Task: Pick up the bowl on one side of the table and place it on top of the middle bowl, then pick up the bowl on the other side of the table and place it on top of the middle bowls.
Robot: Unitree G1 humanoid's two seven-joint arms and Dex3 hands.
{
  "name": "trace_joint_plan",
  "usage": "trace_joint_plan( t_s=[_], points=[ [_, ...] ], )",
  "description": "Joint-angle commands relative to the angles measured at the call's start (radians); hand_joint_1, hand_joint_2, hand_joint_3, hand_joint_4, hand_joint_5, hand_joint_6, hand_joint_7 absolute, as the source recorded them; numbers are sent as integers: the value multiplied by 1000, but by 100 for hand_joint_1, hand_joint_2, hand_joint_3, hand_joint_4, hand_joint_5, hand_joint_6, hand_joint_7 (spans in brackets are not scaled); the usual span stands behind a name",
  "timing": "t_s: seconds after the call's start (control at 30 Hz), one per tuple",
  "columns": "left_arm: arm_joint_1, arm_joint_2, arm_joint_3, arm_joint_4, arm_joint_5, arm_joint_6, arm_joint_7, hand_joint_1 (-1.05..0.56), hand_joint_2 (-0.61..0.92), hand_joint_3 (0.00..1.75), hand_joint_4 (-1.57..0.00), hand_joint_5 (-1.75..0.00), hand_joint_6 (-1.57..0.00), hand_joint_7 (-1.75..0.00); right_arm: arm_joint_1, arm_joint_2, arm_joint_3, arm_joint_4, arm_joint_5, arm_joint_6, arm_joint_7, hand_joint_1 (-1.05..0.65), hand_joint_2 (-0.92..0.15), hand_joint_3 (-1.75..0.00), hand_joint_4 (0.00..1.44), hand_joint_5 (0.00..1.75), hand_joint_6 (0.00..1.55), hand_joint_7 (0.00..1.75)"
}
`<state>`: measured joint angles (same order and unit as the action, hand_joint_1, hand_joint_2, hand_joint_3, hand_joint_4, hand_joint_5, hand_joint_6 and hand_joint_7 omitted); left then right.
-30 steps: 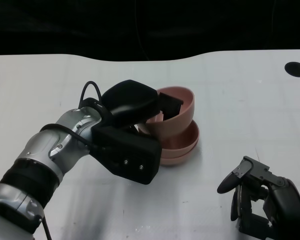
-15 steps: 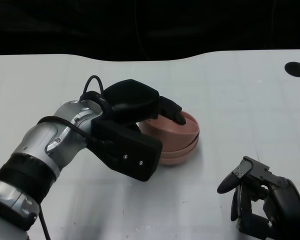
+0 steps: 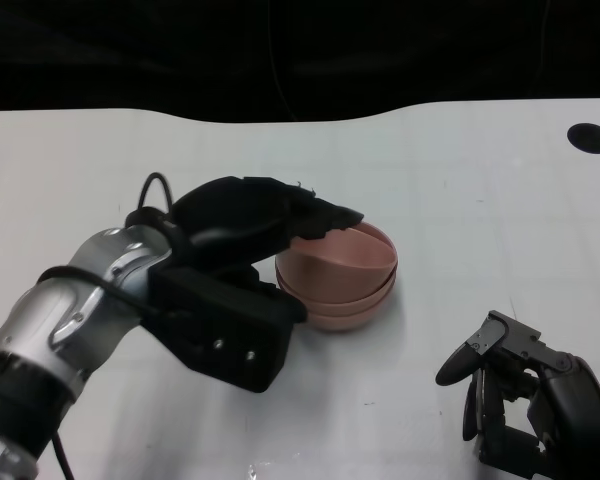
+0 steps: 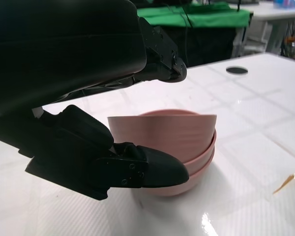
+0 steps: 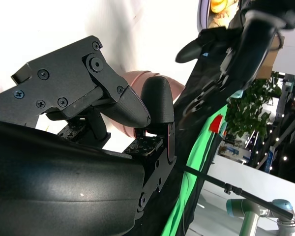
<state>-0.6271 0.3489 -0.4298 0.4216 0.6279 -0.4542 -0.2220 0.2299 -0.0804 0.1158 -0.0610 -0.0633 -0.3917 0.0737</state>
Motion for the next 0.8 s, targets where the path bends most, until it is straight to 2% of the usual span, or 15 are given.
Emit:
trace_joint_plan(
  t_s=[0.03,0.23,0.37,0.43,0.47,0.5,0.53,0.57,0.6,0.73,0.8],
  points=[
    [76,24,63,-42,-54,-45,77,-80,92,49,-18,-1,-23,-1,8,-2,-11,-16,4,9,1,-10,-45,-134,84,175,77,146],
    [235,-12,169,-93,-186,-141,190,-62,92,40,-18,-2,-23,-1,9,-4,-13,-14,3,8,1,-11,-46,-133,84,175,77,145],
    [299,-34,210,-101,-241,-202,228,-58,92,37,-15,-1,-21,0,7,-3,-14,-9,7,7,2,-10,-46,-133,84,175,77,145],
    [343,-70,237,-87,-292,-263,264,-54,92,31,-21,-5,-29,-5,6,-2,-13,-9,8,14,3,-10,-46,-133,84,175,77,145],
    [358,-85,247,-79,-309,-288,278,-50,92,28,-27,-12,-36,-9,5,-2,-13,-7,8,14,3,-10,-46,-133,84,175,77,145],
    [381,-104,257,-73,-329,-317,293,-48,92,26,-19,-37,-39,-12,4,-2,-13,-6,10,12,5,-10,-46,-133,84,175,77,145],
    [398,-117,265,-71,-342,-336,301,-42,92,28,-10,-83,-43,-22,4,-2,-13,-5,11,11,6,-10,-46,-133,84,175,78,145],
    [424,-134,275,-80,-369,-340,302,-40,92,29,-6,-102,-44,-29,4,-2,-12,-6,8,12,4,-10,-46,-133,84,175,78,145],
    [452,-154,282,-93,-413,-336,293,-37,92,29,-10,-117,-45,-42,5,-1,-12,-8,4,14,1,-10,-46,-133,84,175,78,145],
    [564,-228,292,-197,-574,-262,251,-25,90,32,-30,-149,-39,-112,4,-1,-11,-10,2,19,1,-10,-46,-134,84,175,78,145],
    [632,-258,283,-290,-675,-175,216,-23,87,40,-34,-158,-38,-130,4,-1,-11,-12,2,19,1,-10,-45,-134,84,175,78,145]
  ],
)
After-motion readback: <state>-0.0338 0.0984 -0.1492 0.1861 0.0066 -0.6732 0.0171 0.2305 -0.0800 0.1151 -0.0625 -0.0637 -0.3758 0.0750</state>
